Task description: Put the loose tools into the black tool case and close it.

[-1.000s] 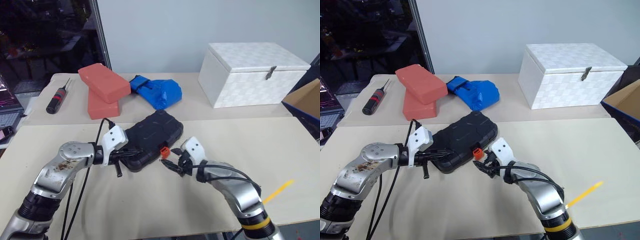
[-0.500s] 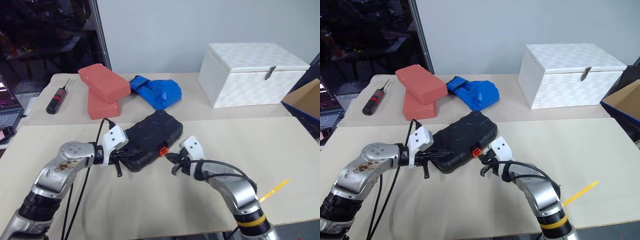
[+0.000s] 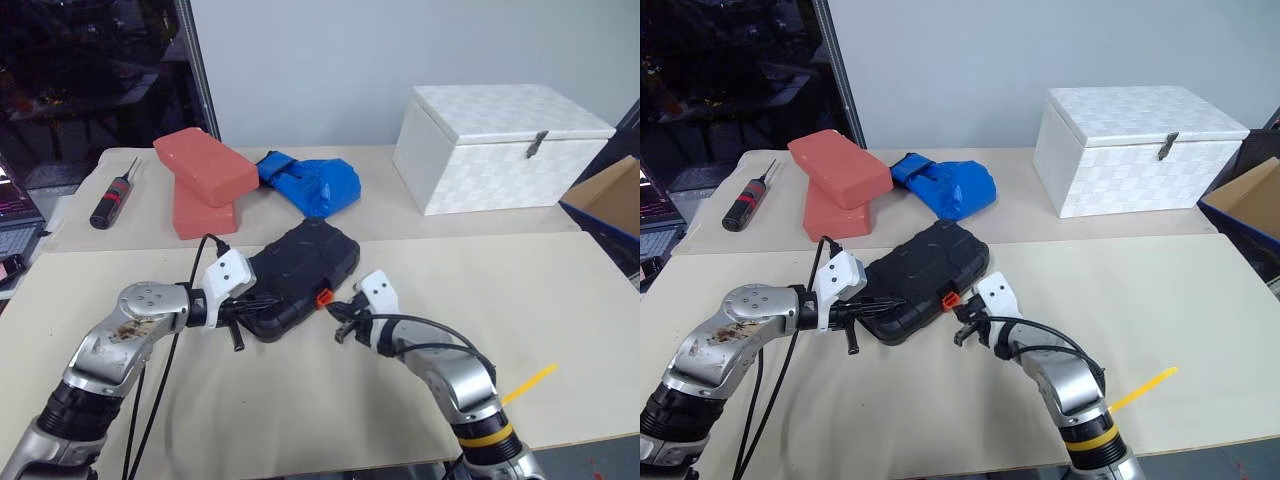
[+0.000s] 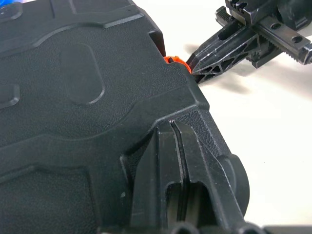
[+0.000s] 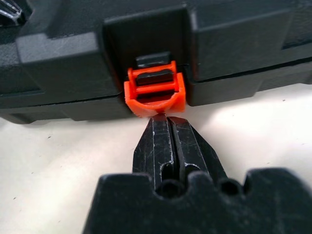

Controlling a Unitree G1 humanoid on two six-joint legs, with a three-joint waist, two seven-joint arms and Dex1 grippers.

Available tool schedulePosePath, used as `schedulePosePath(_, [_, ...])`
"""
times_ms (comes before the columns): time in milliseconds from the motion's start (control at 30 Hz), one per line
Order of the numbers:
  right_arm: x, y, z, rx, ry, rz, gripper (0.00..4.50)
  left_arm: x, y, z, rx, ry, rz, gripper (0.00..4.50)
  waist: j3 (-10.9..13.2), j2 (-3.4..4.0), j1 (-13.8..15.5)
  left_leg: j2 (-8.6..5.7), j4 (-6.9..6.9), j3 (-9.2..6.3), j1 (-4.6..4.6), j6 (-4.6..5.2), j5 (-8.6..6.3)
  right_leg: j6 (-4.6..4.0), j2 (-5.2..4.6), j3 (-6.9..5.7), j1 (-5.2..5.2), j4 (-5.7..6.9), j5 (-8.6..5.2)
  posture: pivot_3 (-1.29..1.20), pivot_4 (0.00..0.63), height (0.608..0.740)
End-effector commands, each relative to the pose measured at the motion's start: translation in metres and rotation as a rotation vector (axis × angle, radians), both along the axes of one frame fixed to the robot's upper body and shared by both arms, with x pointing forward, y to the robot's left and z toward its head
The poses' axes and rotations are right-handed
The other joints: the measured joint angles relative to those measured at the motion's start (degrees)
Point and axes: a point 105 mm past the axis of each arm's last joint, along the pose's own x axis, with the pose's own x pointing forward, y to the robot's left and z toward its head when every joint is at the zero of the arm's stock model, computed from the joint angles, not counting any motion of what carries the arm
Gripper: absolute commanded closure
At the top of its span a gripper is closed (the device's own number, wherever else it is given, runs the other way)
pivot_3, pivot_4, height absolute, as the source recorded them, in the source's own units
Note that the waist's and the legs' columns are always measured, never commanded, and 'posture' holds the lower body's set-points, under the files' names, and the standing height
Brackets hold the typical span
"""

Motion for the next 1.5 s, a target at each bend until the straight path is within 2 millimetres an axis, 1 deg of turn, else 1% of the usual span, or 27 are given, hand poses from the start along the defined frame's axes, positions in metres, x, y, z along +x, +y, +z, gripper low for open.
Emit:
schedulePosePath(33, [0.004, 0.01, 0.05, 0.096, -0.178, 0.022, 4.48, -0.007, 0.007, -0.043, 0.092, 0.143, 0.026, 4.5, 0.0, 0.0, 0.0, 0.0, 0.0, 0.0, 0.0, 0.0, 0.0, 0.0, 0.0, 0.0, 0.0, 0.0, 0.0, 0.0, 0.15, 0.74])
schedulePosePath(267, [0.004, 0.017, 0.06, 0.164, -0.191, 0.033, 4.48, -0.008, 0.006, -0.045, 0.093, 0.147, 0.025, 4.5, 0.0, 0.03, -0.2, 0.06, -0.01, -0.02, 0.07, 0.0, 0.0, 0.0, 0.04, 0.0, 0.0, 0.01, 0.0, 0.0, 0.15, 0.74])
schedulePosePath(367, [-0.004, 0.014, 0.059, 0.149, -0.178, 0.073, 4.48, -0.009, 0.006, -0.046, 0.096, 0.147, 0.025, 4.5, -0.1, 0.21, -0.1, 0.08, -0.02, -0.07, 0.08, 0.0, 0.0, 0.0, 0.03, 0.0, 0.0, 0.0, 0.0, 0.0, 0.15, 0.74])
schedulePosePath(433, [-0.008, 0.009, 0.053, 0.124, -0.16, 0.078, 3.92, -0.009, 0.006, -0.046, 0.096, 0.148, 0.027, 4.5, -0.2, 0.26, 0.2, 0.07, -0.08, -0.06, 0.09, 0.0, 0.0, -0.02, 0.02, -0.02, 0.04, -0.01, -0.01, 0.0, 0.15, 0.74])
schedulePosePath(467, [-0.012, 0.005, 0.048, 0.113, -0.144, 0.084, 3.78, -0.008, 0.007, -0.046, 0.096, 0.149, 0.029, 4.5, -0.3, 0.25, 0.3, 0.04, -0.18, -0.05, 0.08, -0.01, 0.0, -0.01, -0.03, -0.02, 0.05, -0.05, -0.03, 0.0, 0.15, 0.74])
schedulePosePath(500, [-0.013, 0.001, 0.041, 0.091, -0.127, 0.075, 3.5, -0.008, 0.007, -0.046, 0.097, 0.149, 0.03, 4.5, -0.4, 0.25, 0.4, -0.03, -0.28, -0.05, 0.09, 0.0, 0.0, 0.03, -0.08, -0.02, 0.08, -0.07, -0.1, 0.0, 0.15, 0.74])
schedulePosePath(533, [-0.013, -0.002, 0.036, 0.075, -0.117, 0.069, 3.06, -0.008, 0.007, -0.047, 0.097, 0.15, 0.031, 4.5, -0.5, 0.25, 0.4, -0.04, -0.33, -0.03, 0.08, -0.01, -0.01, 0.04, -0.11, -0.02, 0.07, -0.1, -0.16, 0.0, 0.15, 0.74])
schedulePosePath(633, [-0.014, -0.004, 0.029, 0.046, -0.087, 0.084, 2.05, -0.009, 0.008, -0.047, 0.099, 0.152, 0.03, 4.5, -0.5, 0.34, 0.4, -0.11, -0.4, 0.01, 0.07, 0.02, -0.1, 0.1, -0.19, 0.01, 0.08, -0.11, -0.29, 0.0, 0.15, 0.74])
schedulePosePath(1000, [-0.008, 0.002, 0.016, -0.005, -0.045, 0.138, 2.05, -0.009, 0.005, -0.043, 0.1, 0.147, 0.028, 4.5, -0.5, 0.37, 0.2, -0.08, -0.4, -0.04, 0.11, 0.02, -0.1, -0.01, -0.13, -0.05, 0.11, -0.09, -0.36, 0.0, 0.15, 0.74])
schedulePosePath(1500, [0.006, 0.002, 0.017, -0.021, -0.078, 0.105, 2.05, -0.012, 0.003, -0.039, 0.096, 0.149, 0.031, 4.5, -0.5, 0.37, 0.3, -0.09, -0.42, -0.04, 0.07, 0.02, -0.1, 0.01, -0.13, -0.06, 0.08, -0.1, -0.36, 0.0, 0.15, 0.74])
